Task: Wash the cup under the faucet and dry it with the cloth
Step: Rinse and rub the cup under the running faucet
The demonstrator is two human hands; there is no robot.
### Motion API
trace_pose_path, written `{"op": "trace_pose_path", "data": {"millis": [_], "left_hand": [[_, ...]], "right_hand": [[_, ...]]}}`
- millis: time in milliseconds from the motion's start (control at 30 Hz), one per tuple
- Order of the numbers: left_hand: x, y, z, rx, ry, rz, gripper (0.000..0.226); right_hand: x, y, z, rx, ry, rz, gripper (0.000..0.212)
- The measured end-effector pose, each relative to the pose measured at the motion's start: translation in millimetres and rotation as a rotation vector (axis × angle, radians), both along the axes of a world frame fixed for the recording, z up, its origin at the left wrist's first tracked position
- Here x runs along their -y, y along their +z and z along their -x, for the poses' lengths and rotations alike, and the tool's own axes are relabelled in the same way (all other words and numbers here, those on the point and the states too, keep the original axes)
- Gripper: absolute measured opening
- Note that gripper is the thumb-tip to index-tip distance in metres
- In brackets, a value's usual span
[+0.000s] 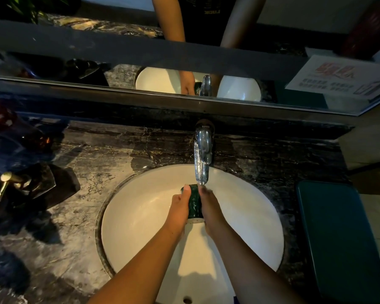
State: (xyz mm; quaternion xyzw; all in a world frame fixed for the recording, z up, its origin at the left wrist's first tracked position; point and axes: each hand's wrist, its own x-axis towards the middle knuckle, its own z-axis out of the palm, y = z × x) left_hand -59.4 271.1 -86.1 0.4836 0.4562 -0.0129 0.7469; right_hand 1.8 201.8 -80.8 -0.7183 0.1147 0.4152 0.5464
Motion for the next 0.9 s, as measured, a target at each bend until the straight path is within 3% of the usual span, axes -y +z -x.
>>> {"op": "trace_pose_path", "data": {"millis": [200,367,600,767,900], "left_hand": [[0,7,-5,-0.106,-0.038,-0.052,0.052],[-4,4,-2,-0.102,0.061,0.049,0.055],[-3,1,3,-0.035,0.088,0.075,0.053],[-2,8,1,-0.095,0.045,0.055,0.053],[-2,8,3,-0.009,-0.021,0.023,0.082]], "right_hand": [[1,-11,6,0.060,0.051,0.050,0.056],[2,-11,-3,0.052,0.033,0.008,0.031],[-1,-8,0,-0.027,-0.017,-0.005,0.036],[-1,-8,5,0.097,0.093,0.032,0.069],[-2,-3,-3,0.077,0.198,0.061,0.051]]}}
